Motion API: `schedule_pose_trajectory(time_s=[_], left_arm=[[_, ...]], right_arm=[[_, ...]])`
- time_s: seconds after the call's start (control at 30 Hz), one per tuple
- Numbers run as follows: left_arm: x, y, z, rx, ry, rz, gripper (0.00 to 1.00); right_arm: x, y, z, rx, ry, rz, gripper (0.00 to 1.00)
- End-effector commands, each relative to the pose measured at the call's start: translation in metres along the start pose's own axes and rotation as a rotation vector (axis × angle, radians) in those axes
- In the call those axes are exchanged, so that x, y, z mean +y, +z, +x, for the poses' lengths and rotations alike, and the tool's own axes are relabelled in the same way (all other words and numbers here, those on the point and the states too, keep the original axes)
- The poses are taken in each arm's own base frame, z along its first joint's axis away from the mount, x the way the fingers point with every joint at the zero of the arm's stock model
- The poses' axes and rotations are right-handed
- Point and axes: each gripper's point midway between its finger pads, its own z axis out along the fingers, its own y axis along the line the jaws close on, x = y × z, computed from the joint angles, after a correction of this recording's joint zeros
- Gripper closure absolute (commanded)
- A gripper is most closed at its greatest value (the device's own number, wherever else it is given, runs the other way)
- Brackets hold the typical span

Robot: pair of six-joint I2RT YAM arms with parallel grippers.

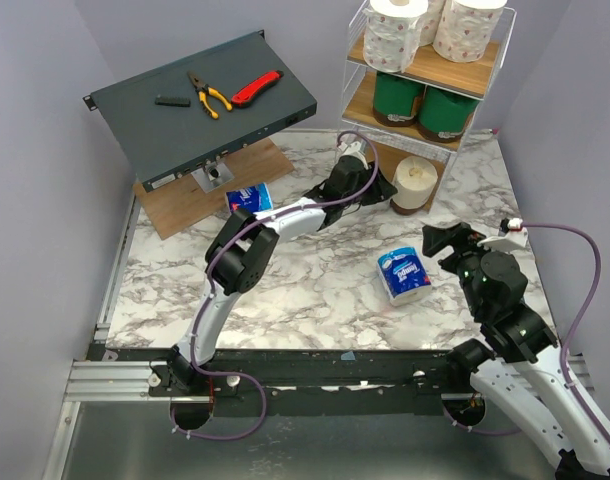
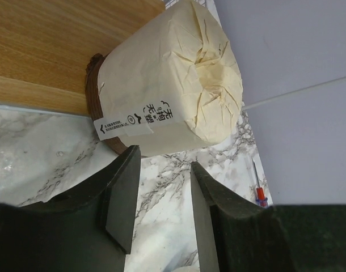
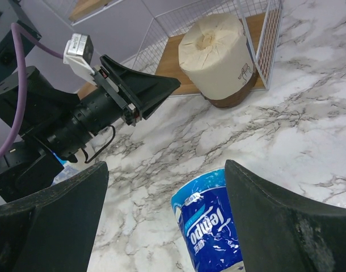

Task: Place and organize the paper towels onto the shelf
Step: Place the paper towel on the shelf.

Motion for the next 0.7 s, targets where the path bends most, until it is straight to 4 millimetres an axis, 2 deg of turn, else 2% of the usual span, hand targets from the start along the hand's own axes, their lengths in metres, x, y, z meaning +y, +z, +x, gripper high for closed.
schedule_pose_trajectory(time_s=[0.0, 0.33, 0.67], left_arm=[[0.002, 0.007, 0.009, 0.039, -0.060, -0.028, 0.61], [-0.010, 0.021, 0.017, 0.080, -0.115, 0.008, 0.67], [-0.024, 0.035, 0.008, 0.057, -0.142, 0.056, 0.68]], right_arm=[[-0.001, 0.001, -0.011, -0.044, 0.005, 0.017, 0.14], [-0.001, -0.004, -0.017, -0.057, -0.006, 0.013, 0.14], [-0.003, -0.005, -0.016, -0.052, -0.010, 0.017, 0.14]])
